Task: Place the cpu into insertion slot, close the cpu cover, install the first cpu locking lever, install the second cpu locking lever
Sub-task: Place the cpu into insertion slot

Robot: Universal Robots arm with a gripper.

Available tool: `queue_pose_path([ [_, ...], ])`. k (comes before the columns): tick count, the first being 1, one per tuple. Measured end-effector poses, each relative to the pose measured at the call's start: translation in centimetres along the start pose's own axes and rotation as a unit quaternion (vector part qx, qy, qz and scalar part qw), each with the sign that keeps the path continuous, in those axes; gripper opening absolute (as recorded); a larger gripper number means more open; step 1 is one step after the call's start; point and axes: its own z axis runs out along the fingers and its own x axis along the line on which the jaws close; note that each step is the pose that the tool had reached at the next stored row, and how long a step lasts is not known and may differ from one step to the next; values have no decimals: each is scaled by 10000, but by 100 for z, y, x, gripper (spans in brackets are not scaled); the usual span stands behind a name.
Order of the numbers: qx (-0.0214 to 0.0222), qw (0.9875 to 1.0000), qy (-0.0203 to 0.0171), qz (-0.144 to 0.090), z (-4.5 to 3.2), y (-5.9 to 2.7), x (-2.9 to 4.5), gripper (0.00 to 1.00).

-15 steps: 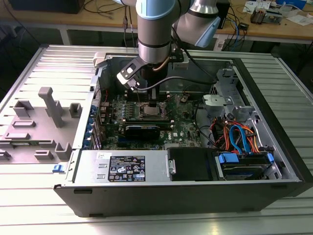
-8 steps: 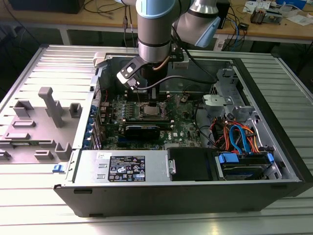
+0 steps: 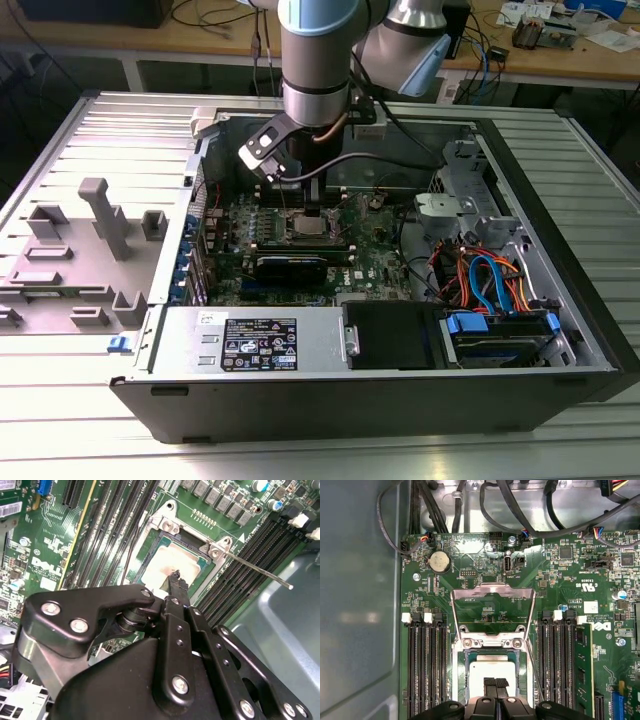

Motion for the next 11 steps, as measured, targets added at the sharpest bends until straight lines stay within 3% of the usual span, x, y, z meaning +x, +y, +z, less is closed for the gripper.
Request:
queue_pose_path([
  [11, 0, 10000, 1, 0, -25, 1, 1, 11],
])
